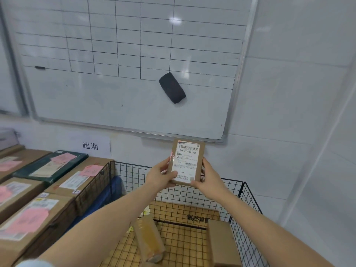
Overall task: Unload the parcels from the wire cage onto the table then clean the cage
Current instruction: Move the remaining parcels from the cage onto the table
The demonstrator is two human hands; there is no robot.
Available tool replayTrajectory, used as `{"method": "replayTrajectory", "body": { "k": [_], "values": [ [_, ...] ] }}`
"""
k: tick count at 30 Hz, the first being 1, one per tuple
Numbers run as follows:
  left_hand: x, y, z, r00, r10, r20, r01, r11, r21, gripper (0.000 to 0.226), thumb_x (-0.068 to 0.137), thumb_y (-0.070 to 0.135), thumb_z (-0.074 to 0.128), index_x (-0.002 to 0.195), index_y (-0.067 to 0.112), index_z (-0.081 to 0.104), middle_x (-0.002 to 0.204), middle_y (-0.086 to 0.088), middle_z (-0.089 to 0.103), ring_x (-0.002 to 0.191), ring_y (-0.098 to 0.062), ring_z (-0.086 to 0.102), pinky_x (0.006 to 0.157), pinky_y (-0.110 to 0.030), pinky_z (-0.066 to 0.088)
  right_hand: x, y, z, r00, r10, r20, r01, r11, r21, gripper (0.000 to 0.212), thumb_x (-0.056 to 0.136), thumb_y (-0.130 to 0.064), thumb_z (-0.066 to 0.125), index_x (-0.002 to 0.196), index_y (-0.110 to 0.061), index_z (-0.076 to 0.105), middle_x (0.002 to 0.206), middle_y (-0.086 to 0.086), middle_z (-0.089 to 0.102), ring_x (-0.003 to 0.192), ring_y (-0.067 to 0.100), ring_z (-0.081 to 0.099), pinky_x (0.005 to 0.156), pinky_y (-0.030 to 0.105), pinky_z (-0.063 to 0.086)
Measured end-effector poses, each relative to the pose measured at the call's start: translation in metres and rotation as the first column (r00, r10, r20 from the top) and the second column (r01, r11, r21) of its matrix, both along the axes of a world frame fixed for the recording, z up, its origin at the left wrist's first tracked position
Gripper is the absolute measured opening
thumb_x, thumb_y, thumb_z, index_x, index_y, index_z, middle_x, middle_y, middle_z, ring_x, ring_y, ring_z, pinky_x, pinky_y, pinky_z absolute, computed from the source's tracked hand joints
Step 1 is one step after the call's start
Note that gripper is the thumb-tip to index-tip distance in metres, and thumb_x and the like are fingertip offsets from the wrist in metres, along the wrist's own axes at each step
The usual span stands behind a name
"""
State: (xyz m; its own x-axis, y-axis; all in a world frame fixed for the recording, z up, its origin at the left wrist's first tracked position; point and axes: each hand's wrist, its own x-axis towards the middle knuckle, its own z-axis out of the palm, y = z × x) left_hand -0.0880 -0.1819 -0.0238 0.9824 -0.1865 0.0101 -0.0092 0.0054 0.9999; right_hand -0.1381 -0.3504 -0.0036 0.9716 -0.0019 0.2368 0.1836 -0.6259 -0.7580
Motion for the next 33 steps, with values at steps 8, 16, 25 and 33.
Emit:
{"method": "replayTrajectory", "body": {
  "k": [8, 16, 25, 33],
  "values": [
    [-0.005, 0.009, 0.013, 0.972, -0.135, 0.191, 0.059, 0.932, 0.356, 0.088, 0.078, 0.017, 0.076, 0.147, 0.038, 0.026, 0.137, 0.005, 0.049, 0.116, -0.012, 0.048, 0.073, -0.022, 0.055, 0.005, 0.002, -0.004, 0.998, -0.034, -0.045, 0.038, 0.995, 0.096, 0.082, 0.078, -0.011, 0.077, 0.143, -0.024, 0.029, 0.139, -0.01, 0.047, 0.129, 0.012, 0.044, 0.098, 0.031, 0.044],
    [-0.011, 0.002, 0.017, 0.947, -0.291, 0.135, 0.251, 0.934, 0.254, 0.089, 0.079, 0.007, 0.074, 0.147, 0.038, 0.025, 0.12, 0.011, 0.045, 0.093, 0.005, 0.052, 0.069, -0.012, 0.052, 0.024, 0.013, -0.008, 0.941, -0.256, -0.221, 0.322, 0.875, 0.36, 0.092, 0.059, -0.059, 0.08, 0.128, -0.014, 0.04, 0.125, 0.001, 0.052, 0.111, 0.016, 0.055, 0.094, 0.038, 0.05],
    [-0.003, 0.012, 0.01, 0.947, -0.093, 0.307, -0.018, 0.94, 0.34, 0.096, 0.066, 0.012, 0.085, 0.144, 0.033, 0.034, 0.136, 0.005, 0.047, 0.11, -0.01, 0.049, 0.081, -0.02, 0.047, 0.028, 0.024, -0.009, 0.947, -0.206, -0.247, 0.264, 0.937, 0.228, 0.067, 0.09, -0.065, 0.042, 0.137, -0.018, 0.046, 0.139, 0.007, 0.044, 0.122, 0.026, 0.048, 0.1, 0.039, 0.043],
    [0.004, 0.016, 0.008, 0.941, -0.163, 0.298, 0.046, 0.931, 0.363, 0.081, 0.074, 0.035, 0.078, 0.143, 0.03, 0.037, 0.14, 0.005, 0.043, 0.121, -0.012, 0.048, 0.088, -0.025, 0.047, 0.025, 0.028, -0.01, 0.974, -0.163, -0.158, 0.202, 0.94, 0.275, 0.039, 0.104, -0.029, 0.033, 0.143, -0.024, 0.037, 0.141, 0.003, 0.049, 0.122, 0.022, 0.05, 0.101, 0.041, 0.046]
  ]
}}
